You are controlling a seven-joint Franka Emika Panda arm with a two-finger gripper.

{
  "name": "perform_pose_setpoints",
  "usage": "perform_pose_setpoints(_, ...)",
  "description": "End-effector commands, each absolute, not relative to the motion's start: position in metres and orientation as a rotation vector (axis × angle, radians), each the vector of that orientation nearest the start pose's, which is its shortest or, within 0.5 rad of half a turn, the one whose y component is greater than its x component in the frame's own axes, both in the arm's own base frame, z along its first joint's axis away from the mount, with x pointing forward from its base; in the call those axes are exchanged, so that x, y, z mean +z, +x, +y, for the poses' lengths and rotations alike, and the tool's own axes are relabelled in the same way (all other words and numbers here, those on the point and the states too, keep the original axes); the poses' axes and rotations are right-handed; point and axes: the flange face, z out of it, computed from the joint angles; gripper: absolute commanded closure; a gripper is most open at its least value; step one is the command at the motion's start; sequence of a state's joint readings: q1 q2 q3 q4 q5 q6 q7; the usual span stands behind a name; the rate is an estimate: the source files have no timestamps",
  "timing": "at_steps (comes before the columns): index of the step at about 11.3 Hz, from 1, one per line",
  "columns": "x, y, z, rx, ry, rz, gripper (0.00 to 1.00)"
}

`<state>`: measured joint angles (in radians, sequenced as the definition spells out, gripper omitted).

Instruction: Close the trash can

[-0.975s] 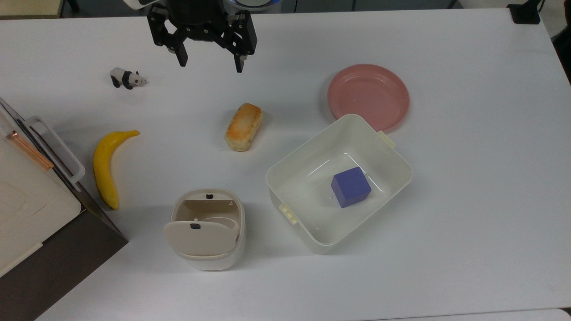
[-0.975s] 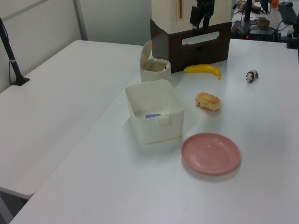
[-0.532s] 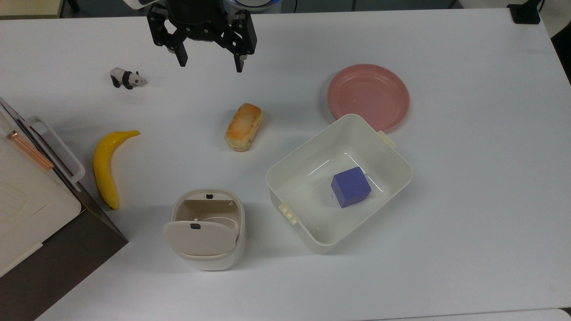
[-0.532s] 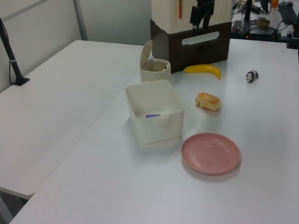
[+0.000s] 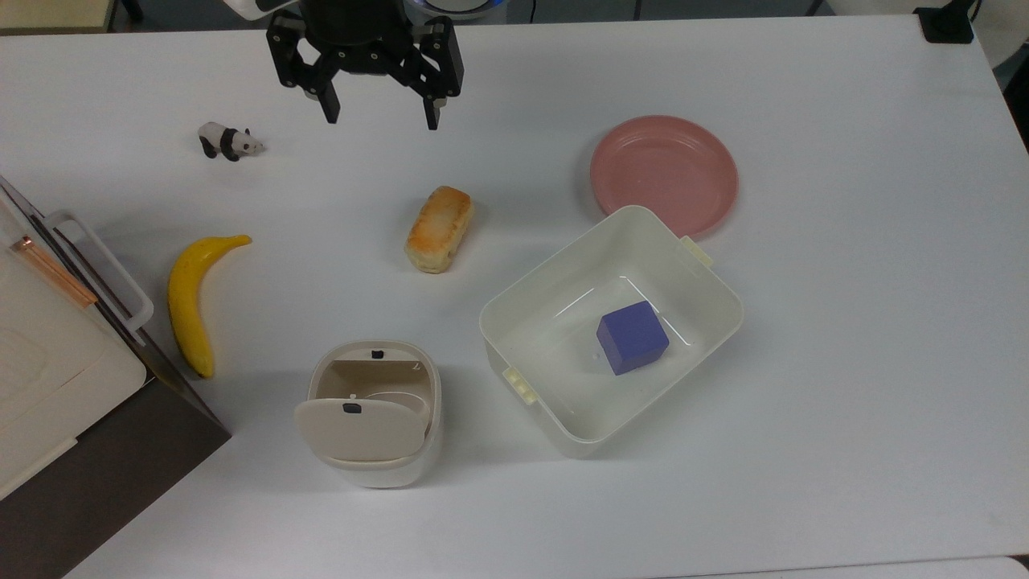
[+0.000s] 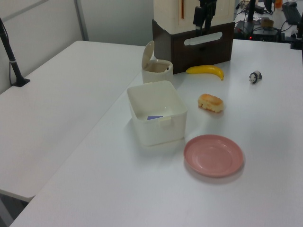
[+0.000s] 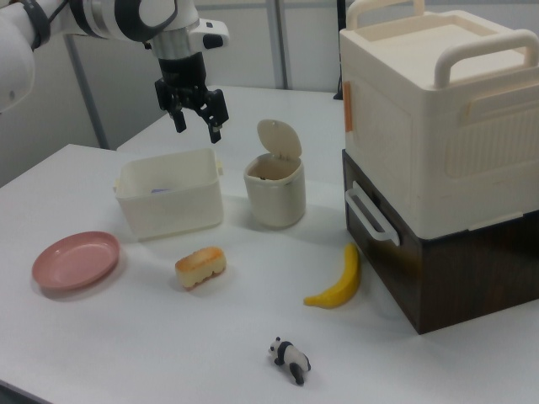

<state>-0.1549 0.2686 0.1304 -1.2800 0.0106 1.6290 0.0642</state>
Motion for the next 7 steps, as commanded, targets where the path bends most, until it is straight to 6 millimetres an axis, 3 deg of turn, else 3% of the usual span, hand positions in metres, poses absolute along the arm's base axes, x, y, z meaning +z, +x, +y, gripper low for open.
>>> perform_pose_setpoints(1,0.608,0.639,-0.020,-0.127,-3.099,0.085,0.06)
perform_pose_setpoints(3,0.605,0.640,-0.017,-0.124,-3.100,0.076,0.09)
perform_pose_setpoints(4,0.602,0.642,-0.016,-0.129,-3.102,0.079,0.43)
perform_pose_setpoints(5,0.599,0.649,-0.017,-0.169,-3.101,0.085,0.69)
perform_pose_setpoints(6,0.600,0.655,-0.019,-0.237,-3.109,0.103,0.90)
perform_pose_setpoints(7,0.598,0.662,-0.022,-0.311,-3.138,0.103,1.00)
